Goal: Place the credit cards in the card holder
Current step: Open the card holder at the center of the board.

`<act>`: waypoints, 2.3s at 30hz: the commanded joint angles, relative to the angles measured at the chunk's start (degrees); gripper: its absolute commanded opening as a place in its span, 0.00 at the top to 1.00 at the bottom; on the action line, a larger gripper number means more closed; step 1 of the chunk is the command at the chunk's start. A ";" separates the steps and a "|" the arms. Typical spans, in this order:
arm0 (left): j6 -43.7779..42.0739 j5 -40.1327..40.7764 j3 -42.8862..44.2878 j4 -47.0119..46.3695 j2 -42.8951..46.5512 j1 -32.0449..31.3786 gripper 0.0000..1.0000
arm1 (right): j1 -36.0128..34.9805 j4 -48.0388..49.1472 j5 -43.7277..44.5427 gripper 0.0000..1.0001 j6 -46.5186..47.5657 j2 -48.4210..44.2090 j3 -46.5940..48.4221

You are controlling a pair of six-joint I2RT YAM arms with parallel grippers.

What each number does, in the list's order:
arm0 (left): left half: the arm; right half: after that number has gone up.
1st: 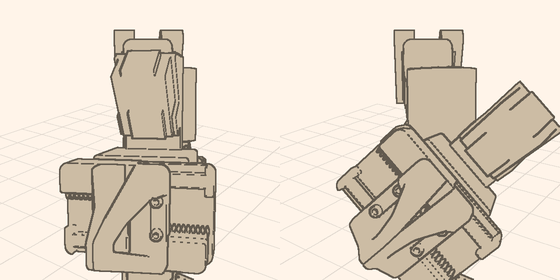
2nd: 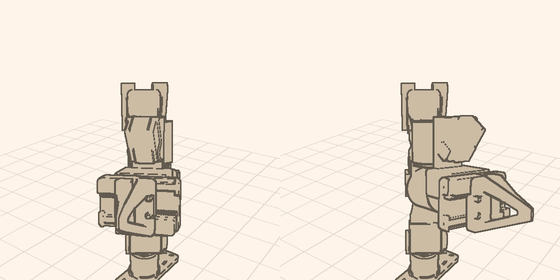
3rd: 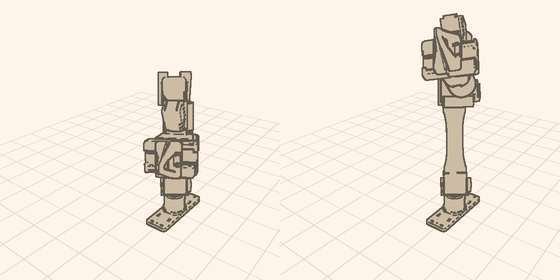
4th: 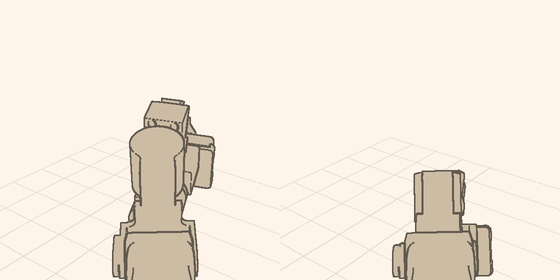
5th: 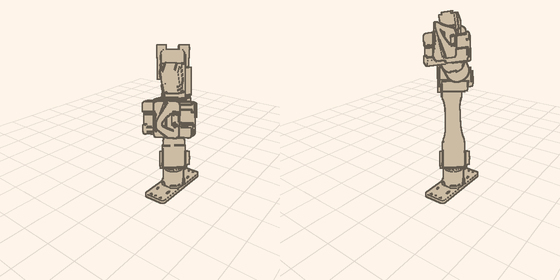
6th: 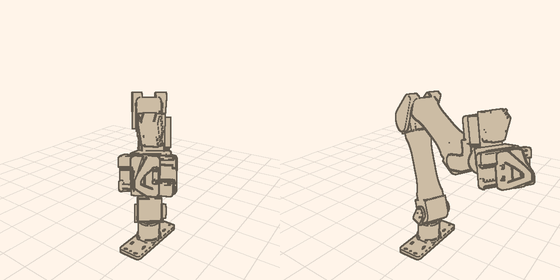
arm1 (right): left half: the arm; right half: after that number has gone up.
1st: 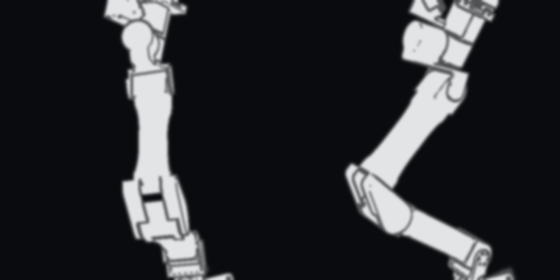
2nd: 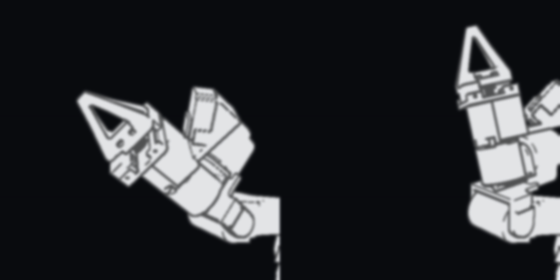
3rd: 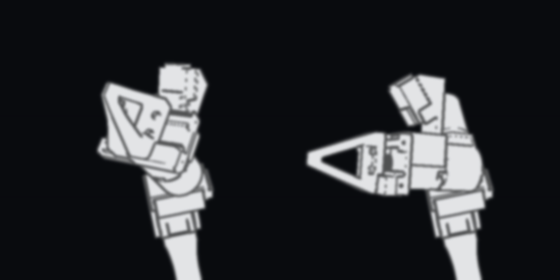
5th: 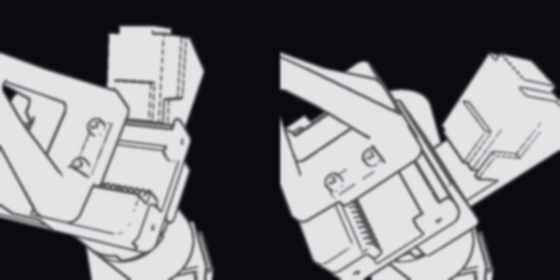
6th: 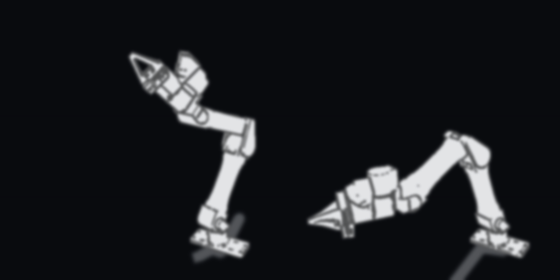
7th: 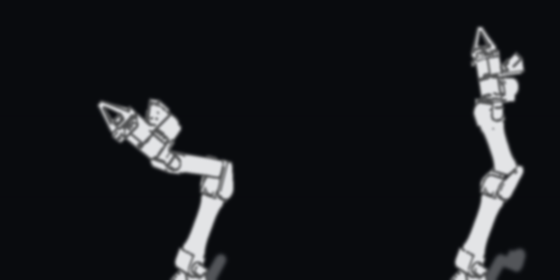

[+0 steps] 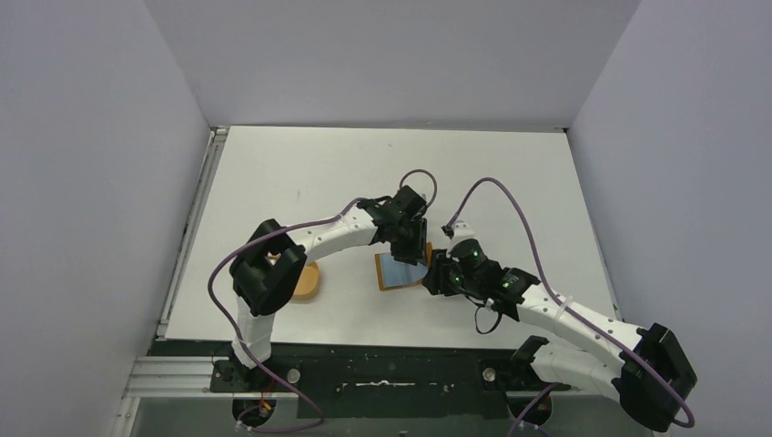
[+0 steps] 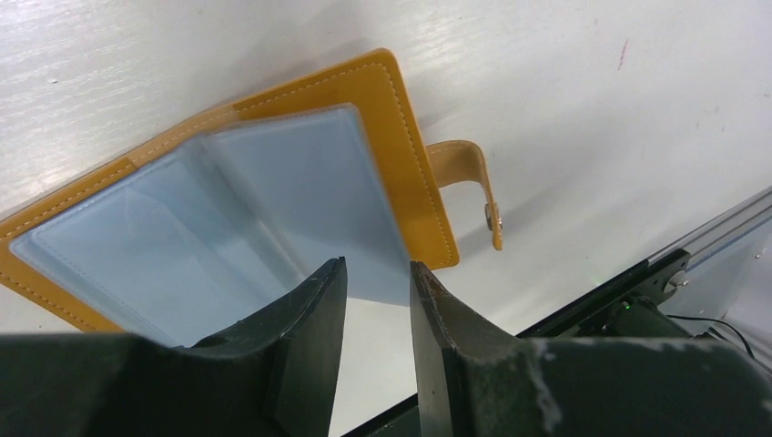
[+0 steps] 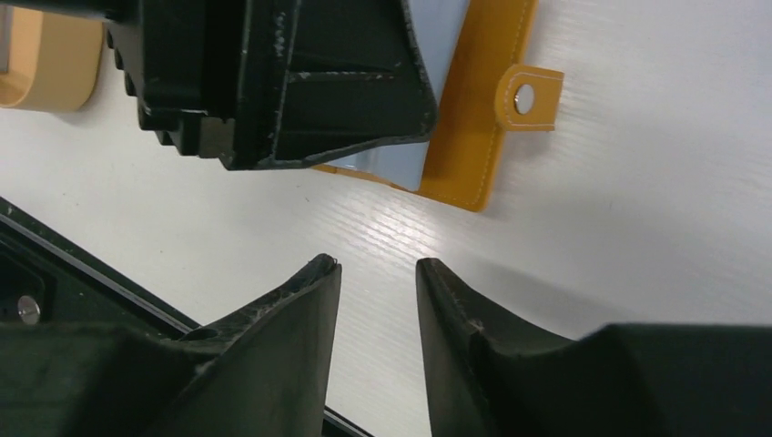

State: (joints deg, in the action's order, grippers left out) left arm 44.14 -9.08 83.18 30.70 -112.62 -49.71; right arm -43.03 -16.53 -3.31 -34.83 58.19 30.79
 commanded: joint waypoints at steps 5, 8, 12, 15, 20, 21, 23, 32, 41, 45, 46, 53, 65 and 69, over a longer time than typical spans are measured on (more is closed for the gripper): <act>0.04 -1.20 1.29 -3.47 2.32 1.46 0.69 | -1.62 7.69 1.64 0.72 -1.68 4.95 4.44; 0.59 -0.78 -0.83 -4.38 4.14 2.11 0.63 | -1.54 9.28 1.90 0.74 -2.24 6.93 5.09; 0.81 -0.15 -2.68 -4.39 6.06 3.06 0.59 | -1.33 10.61 2.53 0.76 -2.60 9.32 6.09; 1.55 0.43 -4.55 -4.86 8.11 3.69 0.57 | -0.68 11.89 2.46 0.78 -2.87 11.12 6.51; 3.09 3.39 -9.27 -5.17 13.47 4.73 0.52 | 0.49 13.00 3.12 0.81 -3.22 14.47 7.00; 3.59 4.02 -10.61 -5.27 14.84 4.98 0.50 | 0.97 12.97 4.39 0.82 -3.23 15.22 7.05; 4.30 5.10 -13.15 -5.84 17.29 5.24 0.49 | 2.25 12.60 4.92 0.84 -2.92 17.07 7.09; 4.18 5.04 -20.64 -8.96 19.75 5.54 0.48 | 5.71 13.45 4.37 0.86 -1.18 24.51 5.55; 5.27 2.65 -23.41 -14.62 19.85 7.06 0.49 | 6.91 14.97 3.93 0.87 -1.82 25.97 1.94; 5.10 3.05 -23.41 -15.61 20.15 7.05 0.48 | 7.26 15.37 3.75 0.88 -1.65 26.42 1.78; 5.00 2.83 -23.27 -15.60 19.83 7.07 0.48 | 7.32 15.47 3.75 0.87 -1.61 26.58 1.76; 5.34 2.20 -22.94 -16.58 16.91 7.16 0.48 | 7.77 16.07 3.77 0.88 -1.47 27.28 1.59; 5.78 2.70 -21.80 -13.32 13.86 7.60 0.48 | 8.48 16.07 1.58 0.88 -1.25 27.65 1.83; 6.10 1.83 -21.89 -14.05 12.79 7.57 0.48 | 8.58 16.10 1.39 0.88 -1.32 27.92 1.82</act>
State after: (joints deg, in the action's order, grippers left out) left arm 49.39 -6.28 59.37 17.82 -98.85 -42.52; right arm -34.85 0.86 -3.29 -36.73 83.85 33.74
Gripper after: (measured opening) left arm 0.516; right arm 0.123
